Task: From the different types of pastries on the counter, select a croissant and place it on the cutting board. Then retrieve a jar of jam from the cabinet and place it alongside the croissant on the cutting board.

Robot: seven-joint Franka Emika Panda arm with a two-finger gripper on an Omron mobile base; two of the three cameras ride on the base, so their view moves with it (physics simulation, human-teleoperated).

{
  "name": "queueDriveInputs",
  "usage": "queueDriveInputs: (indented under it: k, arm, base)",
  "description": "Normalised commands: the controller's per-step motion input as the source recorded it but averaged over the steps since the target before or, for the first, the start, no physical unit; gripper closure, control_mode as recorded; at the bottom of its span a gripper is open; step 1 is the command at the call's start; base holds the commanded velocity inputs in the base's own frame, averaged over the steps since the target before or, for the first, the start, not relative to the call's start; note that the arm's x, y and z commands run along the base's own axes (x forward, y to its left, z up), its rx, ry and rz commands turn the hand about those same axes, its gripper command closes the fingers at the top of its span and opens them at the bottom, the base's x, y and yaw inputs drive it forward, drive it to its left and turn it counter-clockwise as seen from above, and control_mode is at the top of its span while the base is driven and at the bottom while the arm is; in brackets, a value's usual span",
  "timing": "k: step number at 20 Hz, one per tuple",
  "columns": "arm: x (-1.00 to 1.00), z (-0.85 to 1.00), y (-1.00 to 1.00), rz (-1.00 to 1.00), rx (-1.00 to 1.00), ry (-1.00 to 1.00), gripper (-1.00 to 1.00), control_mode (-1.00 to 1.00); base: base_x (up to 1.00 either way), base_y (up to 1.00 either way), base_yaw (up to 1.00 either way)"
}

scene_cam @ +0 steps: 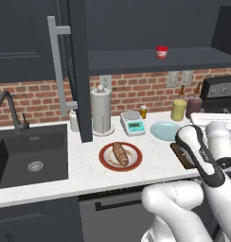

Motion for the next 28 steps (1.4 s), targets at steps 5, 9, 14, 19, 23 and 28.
queueDriveInputs:
  k: [5,9,14,19,23,28]
  arm:
    - [0.12,1.0,0.53,0.03,0.0,-0.25,-1.0,-1.0]
    - [0.01,1.0,0.2,0.12,0.0,-0.18,-1.0,-1.0]
    - [0.01,0.82,0.07,0.19,-0.06,0.04,-1.0,-1.0]
    - [0.12,0.12,0.0,0.01,-0.04,0.14,-1.0,-1.0]
    - [0.0,0.83,0.0,0.0,-0.1,0.43,-1.0,-1.0]
    - [0.0,0.94,0.0,0.0,-0.05,0.33,-1.0,-1.0]
  base:
    - [0.0,0.0,0.0]
    - [0.0,0.0,0.0]
    - [0.0,0.0,0.0]
    - [0.0,0.0,0.0]
    - [0.0,0.0,0.0]
    - [0.0,0.0,0.0]
